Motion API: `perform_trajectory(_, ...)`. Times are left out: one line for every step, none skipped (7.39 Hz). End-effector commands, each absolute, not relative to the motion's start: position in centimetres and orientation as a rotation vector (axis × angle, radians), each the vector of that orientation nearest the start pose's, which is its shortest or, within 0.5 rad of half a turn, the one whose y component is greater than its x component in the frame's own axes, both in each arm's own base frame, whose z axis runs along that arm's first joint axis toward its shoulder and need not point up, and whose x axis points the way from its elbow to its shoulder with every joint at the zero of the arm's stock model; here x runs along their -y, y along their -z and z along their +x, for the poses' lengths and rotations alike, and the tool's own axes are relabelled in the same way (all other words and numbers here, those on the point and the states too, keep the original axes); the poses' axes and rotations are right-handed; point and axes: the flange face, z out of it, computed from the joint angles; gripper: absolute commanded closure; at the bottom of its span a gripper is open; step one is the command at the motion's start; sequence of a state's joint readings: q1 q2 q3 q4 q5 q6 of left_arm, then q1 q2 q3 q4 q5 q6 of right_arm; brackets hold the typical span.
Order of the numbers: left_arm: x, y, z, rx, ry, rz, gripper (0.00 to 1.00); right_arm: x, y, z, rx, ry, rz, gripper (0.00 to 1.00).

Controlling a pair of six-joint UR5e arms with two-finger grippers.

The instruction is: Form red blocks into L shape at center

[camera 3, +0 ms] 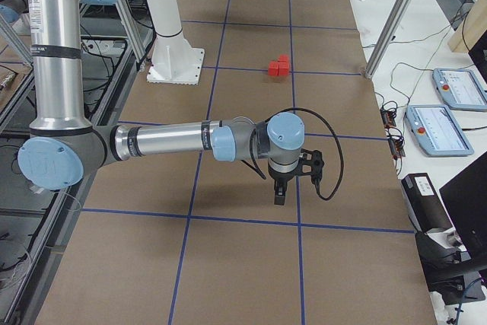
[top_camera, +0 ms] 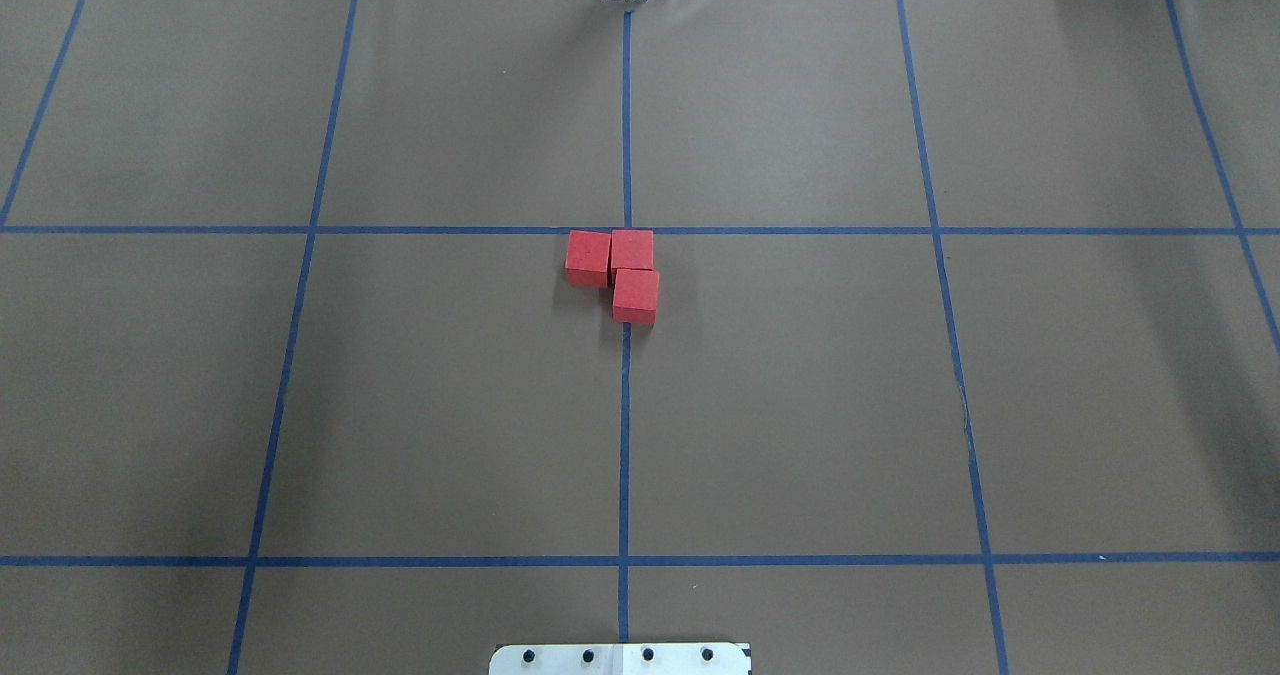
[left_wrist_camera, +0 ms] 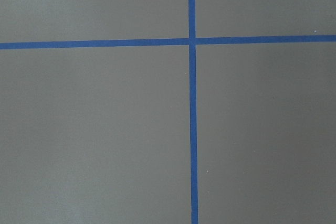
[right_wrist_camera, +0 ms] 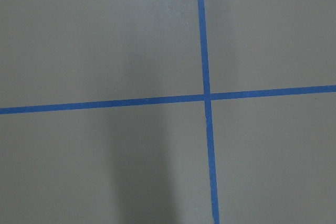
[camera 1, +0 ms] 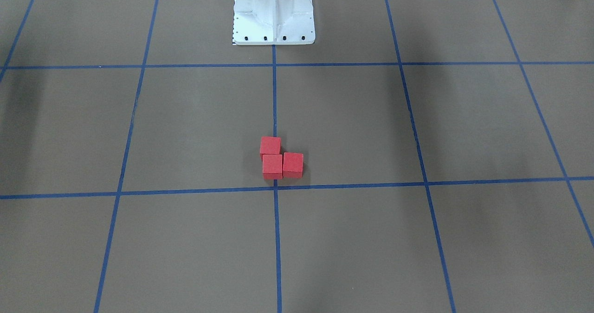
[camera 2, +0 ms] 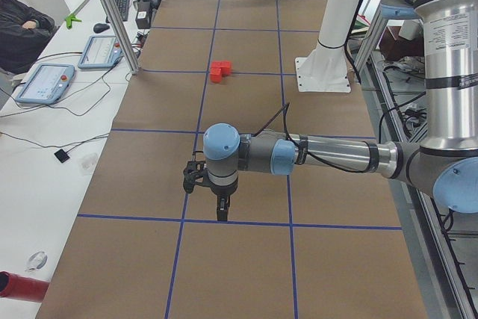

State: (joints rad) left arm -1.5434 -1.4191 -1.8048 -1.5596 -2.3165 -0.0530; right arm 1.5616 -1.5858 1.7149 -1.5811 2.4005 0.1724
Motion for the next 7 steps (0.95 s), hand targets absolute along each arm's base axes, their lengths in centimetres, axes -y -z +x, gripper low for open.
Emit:
perform_trajectory(43.35, -61.82, -5.38, -0.747, -0.001, 0.035, 0.0, 48.97, -59.31, 5.53, 0.836, -0.106, 0.032, 0.01)
perform_trajectory(43.35, -61.82, -5.38, -0.747, -0.001, 0.035, 0.0, 48.97, -59.24, 5.53, 0.836, -0.105, 0.033, 0.01)
perform_trajectory(43.42, -61.74, -5.37, -0.749, -0.002, 0.037, 0.0, 48.97, -59.31, 5.53, 0.836, -0.106, 0.032, 0.01)
perform_trajectory(43.54, -61.91, -5.36, -0.749, 0.0, 0.034, 0.0, 48.91, -59.37, 5.53, 0.836, -0.106, 0.032, 0.01)
perform_trajectory(43.54, -61.91, -5.36, -0.749, 0.0, 0.034, 0.0, 48.98, -59.31, 5.54, 0.834, -0.105, 0.033, 0.01)
perform_trajectory(43.6, -61.92, -5.36, -0.749, 0.0, 0.034, 0.0, 48.92, -59.3, 5.46, 0.836, -0.104, 0.032, 0.01)
perform_trajectory(43.72, -62.02, -5.36, -0.749, 0.002, 0.032, 0.0, 48.92, -59.28, 5.53, 0.836, -0.103, 0.035, 0.01)
